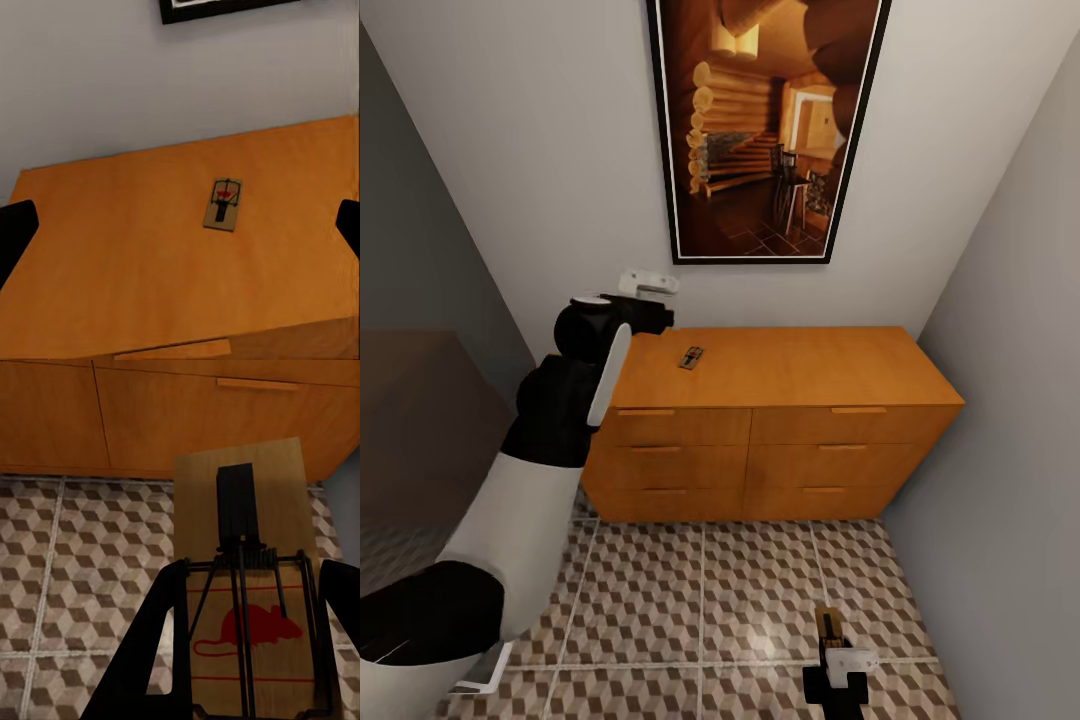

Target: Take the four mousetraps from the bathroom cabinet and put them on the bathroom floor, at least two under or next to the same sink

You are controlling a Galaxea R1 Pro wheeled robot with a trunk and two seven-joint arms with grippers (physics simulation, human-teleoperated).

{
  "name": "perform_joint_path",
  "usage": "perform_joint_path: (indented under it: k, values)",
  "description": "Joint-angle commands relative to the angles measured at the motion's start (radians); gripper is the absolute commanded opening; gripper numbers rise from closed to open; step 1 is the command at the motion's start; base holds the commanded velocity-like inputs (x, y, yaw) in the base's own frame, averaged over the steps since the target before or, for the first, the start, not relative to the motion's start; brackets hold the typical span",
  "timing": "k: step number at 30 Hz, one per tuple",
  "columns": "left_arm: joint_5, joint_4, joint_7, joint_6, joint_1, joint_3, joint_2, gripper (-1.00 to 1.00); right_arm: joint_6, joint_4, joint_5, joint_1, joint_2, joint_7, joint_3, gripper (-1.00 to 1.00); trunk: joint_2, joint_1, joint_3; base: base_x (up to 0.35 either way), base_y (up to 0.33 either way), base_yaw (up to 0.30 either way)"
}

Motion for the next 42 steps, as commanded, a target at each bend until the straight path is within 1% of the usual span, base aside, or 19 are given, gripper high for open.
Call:
perform_joint_path:
  k: [1,4,8,15,16,18,21,22,24,27,37,42]
  values:
    - [0.003,-0.011,-0.005,0.004,0.0,-0.002,0.003,1.0,-0.002,0.001,-0.005,-0.001,0.0,-0.005,0.009,-1.0,-0.002,0.001,-0.002,0.0,0.0,0.0]
    - [0.002,-0.043,-0.035,0.005,0.003,-0.006,0.014,1.0,-0.002,0.001,-0.005,-0.001,0.0,-0.005,0.009,-1.0,-0.002,0.001,-0.002,0.0,0.0,0.0]
    - [0.003,-0.066,-0.044,0.005,0.009,-0.007,0.02,1.0,-0.002,0.001,-0.005,-0.001,0.0,-0.005,0.009,-1.0,-0.002,0.001,-0.002,0.014,0.0,0.0]
    - [0.004,-0.071,-0.055,0.008,0.022,-0.007,0.023,1.0,-0.002,0.001,-0.004,-0.001,0.0,-0.005,0.01,-1.0,-0.002,0.001,-0.002,0.159,0.0,0.0]
    - [0.004,-0.071,-0.073,0.008,0.027,-0.007,0.025,1.0,-0.002,0.001,-0.004,-0.001,0.0,-0.005,0.01,-1.0,-0.002,0.001,-0.002,0.173,0.0,0.0]
    - [0.004,-0.07,-0.137,0.008,0.036,-0.006,0.037,1.0,-0.002,0.001,-0.004,-0.001,0.0,-0.005,0.009,-1.0,-0.002,0.001,-0.002,0.164,0.0,0.0]
    - [0.001,-0.066,-0.244,0.005,0.041,-0.006,0.072,1.0,-0.002,0.001,-0.003,-0.001,0.0,-0.005,0.009,-1.0,-0.002,0.001,-0.002,0.151,0.0,0.0]
    - [0.001,-0.065,-0.264,0.004,0.041,-0.006,0.082,1.0,-0.002,0.001,-0.003,-0.001,0.0,-0.005,0.009,-1.0,-0.002,0.001,-0.002,0.108,0.0,0.0]
    - [0.001,-0.061,-0.281,0.004,0.042,-0.006,0.092,1.0,-0.002,0.001,-0.003,-0.001,0.0,-0.005,0.009,-1.0,-0.002,0.001,-0.002,0.071,0.0,0.0]
    - [0.001,-0.053,-0.296,0.003,0.057,-0.006,0.101,1.0,-0.002,0.001,-0.004,-0.001,0.0,-0.005,0.009,-1.0,-0.002,0.001,-0.002,0.024,0.0,0.0]
    - [0.001,-0.028,-0.301,0.002,0.085,-0.006,0.105,1.0,-0.002,0.001,-0.004,-0.001,-0.002,-0.007,0.009,-1.0,-0.002,0.001,-0.002,0.003,0.0,0.0]
    - [0.0,-0.012,-0.302,0.001,0.087,-0.006,0.121,1.0,0.001,0.001,-0.004,-0.001,-0.001,-0.009,0.01,-1.0,-0.002,0.001,-0.002,0.0,0.0,0.0]
